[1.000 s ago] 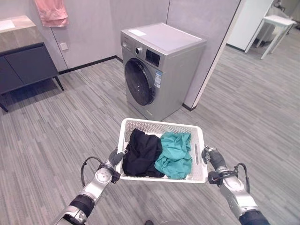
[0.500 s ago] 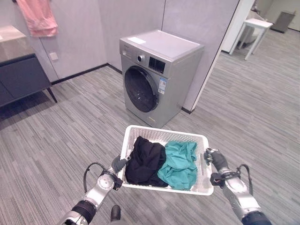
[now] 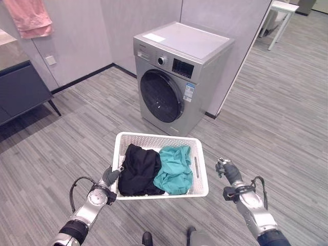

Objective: Grab the laundry basket,head to the washer,open it,put in the laundry and shut it.

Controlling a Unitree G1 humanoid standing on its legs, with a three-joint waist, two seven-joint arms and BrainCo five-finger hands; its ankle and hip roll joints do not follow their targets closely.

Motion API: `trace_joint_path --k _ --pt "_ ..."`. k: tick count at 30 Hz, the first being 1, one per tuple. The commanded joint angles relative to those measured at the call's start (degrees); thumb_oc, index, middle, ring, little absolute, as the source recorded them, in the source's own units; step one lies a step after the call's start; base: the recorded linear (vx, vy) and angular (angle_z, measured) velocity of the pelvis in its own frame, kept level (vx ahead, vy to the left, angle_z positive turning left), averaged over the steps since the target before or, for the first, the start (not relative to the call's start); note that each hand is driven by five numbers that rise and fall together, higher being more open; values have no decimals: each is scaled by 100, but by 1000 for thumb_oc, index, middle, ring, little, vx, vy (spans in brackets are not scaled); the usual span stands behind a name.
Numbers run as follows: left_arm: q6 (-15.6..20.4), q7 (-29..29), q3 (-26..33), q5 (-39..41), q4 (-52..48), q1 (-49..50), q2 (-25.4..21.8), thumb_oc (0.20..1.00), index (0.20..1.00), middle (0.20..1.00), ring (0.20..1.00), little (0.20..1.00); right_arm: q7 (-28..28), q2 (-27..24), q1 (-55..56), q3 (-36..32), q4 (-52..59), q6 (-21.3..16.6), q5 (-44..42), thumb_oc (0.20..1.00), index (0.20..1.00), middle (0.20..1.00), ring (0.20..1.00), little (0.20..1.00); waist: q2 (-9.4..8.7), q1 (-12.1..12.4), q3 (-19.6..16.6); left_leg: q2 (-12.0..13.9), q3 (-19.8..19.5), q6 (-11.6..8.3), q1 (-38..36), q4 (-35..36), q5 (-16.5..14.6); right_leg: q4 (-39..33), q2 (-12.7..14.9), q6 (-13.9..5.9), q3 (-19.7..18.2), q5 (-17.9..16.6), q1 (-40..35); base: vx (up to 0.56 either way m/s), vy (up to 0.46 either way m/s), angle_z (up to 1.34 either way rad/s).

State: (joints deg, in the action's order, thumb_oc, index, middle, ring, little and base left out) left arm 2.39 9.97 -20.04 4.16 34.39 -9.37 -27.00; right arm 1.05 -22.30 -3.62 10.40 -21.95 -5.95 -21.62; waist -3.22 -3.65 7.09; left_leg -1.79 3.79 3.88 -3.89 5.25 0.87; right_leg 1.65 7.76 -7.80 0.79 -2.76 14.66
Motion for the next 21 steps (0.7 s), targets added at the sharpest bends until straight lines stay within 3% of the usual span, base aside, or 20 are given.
trace_joint_path --k 1,4,6,8,9,10,11,12,14,15,17,21 --pt "949 14 236 508 -975 -629 382 200 200 200 200 200 65 -158 -565 24 -172 -194 110 200 200 200 200 200 81 -132 -219 363 -594 -454 -555 -594 -1117 -366 -198 -255 -41 -228 -24 229 -44 6" --pt "961 13 40 461 -868 -767 562 200 200 200 200 200 72 -185 -493 47 -157 -209 92 200 200 200 200 200 -6 -183 -323 427 -690 -551 -871 -679 -1319 -122 -218 -135 -62 -370 -170 437 -170 19" --pt "988 -6 -85 508 -832 -788 695 200 200 200 200 200 65 -230 -364 54 -74 -227 43 200 200 200 200 200 15 -253 -442 671 -786 -735 -984 -914 -1188 131 -369 -9 -62 -287 -262 419 -239 73" --pt "986 -22 -147 644 -787 -784 758 200 200 200 200 200 86 -285 -307 67 -41 -264 -13 200 200 200 200 200 57 -323 -494 907 -856 -952 -831 -1454 -694 322 -541 148 21 -136 -399 339 -269 79" --pt "974 -44 -163 679 -767 -778 766 200 200 200 200 200 80 -288 -287 60 -22 -286 -64 200 200 200 200 200 46 -328 -513 1057 -809 -1072 -654 -1953 -206 325 -582 241 119 -56 -546 289 -285 47" --pt "964 -64 -181 706 -802 -762 762 200 200 200 200 200 92 -294 -264 59 34 -312 -140 200 200 200 200 200 1 -327 -508 1160 -770 -1048 -423 -2413 49 288 -606 327 182 38 -705 178 -203 16" --pt "962 -64 -183 707 -805 -761 760 200 200 200 200 200 92 -294 -260 57 37 -311 -142 200 200 200 200 200 5 -336 -508 1166 -788 -1051 -395 -2458 29 286 -610 330 195 37 -705 232 -282 8" --pt "932 -30 -173 679 -841 -753 766 200 200 200 200 200 106 -341 -260 75 144 -346 -191 200 200 200 200 200 -90 -288 -475 1215 -845 -949 -67 -3247 377 265 -752 520 114 148 -913 228 -266 6" --pt "927 13 -177 714 -820 -731 780 200 200 200 200 200 135 -359 -263 127 154 -353 -199 200 200 200 200 200 -156 -251 -465 1396 -791 -893 124 -3521 738 299 -838 633 67 267 -1027 259 -265 -20" --pt "917 9 -189 730 -828 -736 786 200 200 200 200 200 153 -377 -265 145 152 -338 -180 200 200 200 200 200 -206 -235 -462 1493 -718 -836 240 -3493 783 303 -831 658 50 315 -1083 245 -163 -22" --pt "896 -29 -218 747 -841 -740 777 200 200 200 200 200 150 -395 -239 145 186 -311 -163 200 200 200 200 200 -292 -196 -484 1583 -521 -751 440 -3126 577 313 -777 645 11 432 -1204 249 -89 15" --pt "945 -14 -249 770 -797 -794 799 200 200 200 200 200 156 -443 -264 134 228 -320 -109 200 200 200 200 200 -262 -99 -488 1535 -498 -899 873 -2002 353 357 -746 593 -121 679 -1394 211 26 3"
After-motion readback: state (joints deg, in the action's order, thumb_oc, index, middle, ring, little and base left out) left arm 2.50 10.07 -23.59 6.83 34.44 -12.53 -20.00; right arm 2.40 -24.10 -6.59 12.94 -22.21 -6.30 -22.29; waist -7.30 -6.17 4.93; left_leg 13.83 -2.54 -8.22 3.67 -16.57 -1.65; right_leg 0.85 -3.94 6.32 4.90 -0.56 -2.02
